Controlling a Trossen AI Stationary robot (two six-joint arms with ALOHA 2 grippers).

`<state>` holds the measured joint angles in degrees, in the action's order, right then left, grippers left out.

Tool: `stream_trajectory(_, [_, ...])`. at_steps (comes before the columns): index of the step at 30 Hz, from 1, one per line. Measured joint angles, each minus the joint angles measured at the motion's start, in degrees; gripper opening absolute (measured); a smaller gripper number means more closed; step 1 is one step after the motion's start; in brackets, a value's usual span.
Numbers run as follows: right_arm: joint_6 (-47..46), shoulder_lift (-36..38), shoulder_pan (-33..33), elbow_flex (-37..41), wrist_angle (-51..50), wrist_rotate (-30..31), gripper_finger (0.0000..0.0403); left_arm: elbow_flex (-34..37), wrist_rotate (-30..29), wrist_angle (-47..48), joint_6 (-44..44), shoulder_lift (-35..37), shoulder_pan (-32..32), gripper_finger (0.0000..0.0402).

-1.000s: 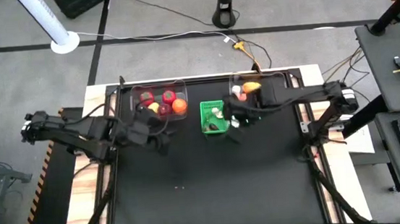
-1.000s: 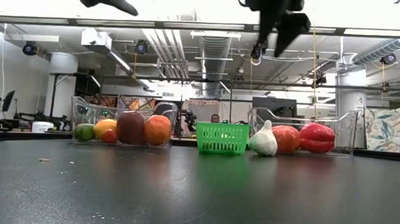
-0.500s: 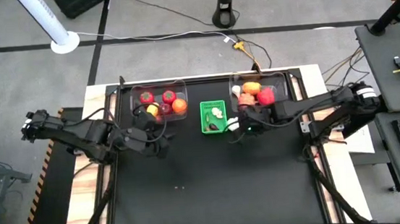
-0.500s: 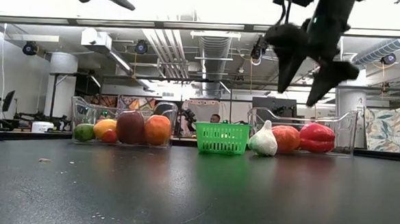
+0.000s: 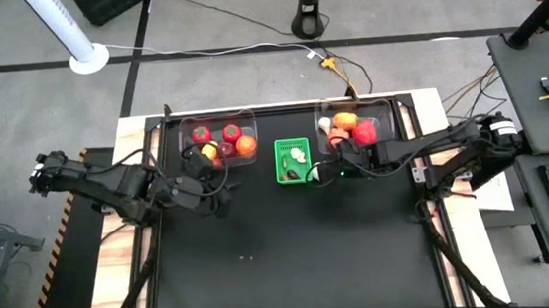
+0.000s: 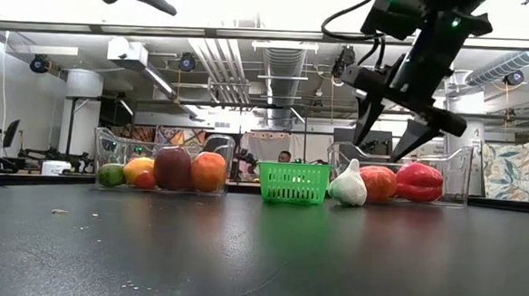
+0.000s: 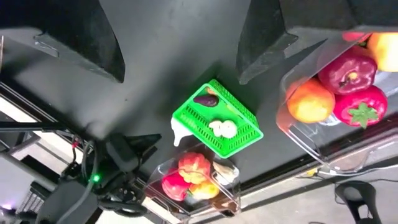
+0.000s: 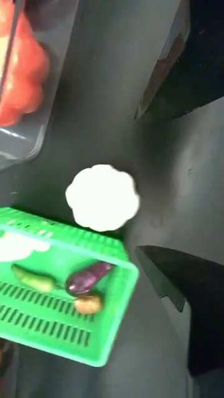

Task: Sort produce into baskets
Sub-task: Put the garlic into the right transparent bin

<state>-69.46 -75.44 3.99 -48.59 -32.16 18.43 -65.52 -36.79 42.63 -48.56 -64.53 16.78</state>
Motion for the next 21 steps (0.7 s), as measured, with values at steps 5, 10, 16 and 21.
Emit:
stream_trajectory(5, [-0.2, -2.0, 0.1, 0.2, 5.4, 3.5, 0.0317, 0.0, -0.5, 0.0, 0.0, -0.1, 0.0, 0.0287])
stream_trajectory(10, [-2.2, -3.2, 0.0, 0.2, 7.3, 6.6, 0.0327, 0.0, -0.9, 0.3, 0.0, -0.3, 0.0, 0.0287])
stream_trajectory(16, [-4.1, -4.0, 0.1, 0.2, 7.5, 7.3, 0.0326, 0.0, -1.3, 0.4, 0.0, -0.4, 0.0, 0.0287])
stream_trajectory(21, [-5.3, -6.3, 0.1, 0.2, 7.7, 7.3, 0.0317, 0.0, -1.6, 0.4, 0.0, -0.4, 0.0, 0.0287])
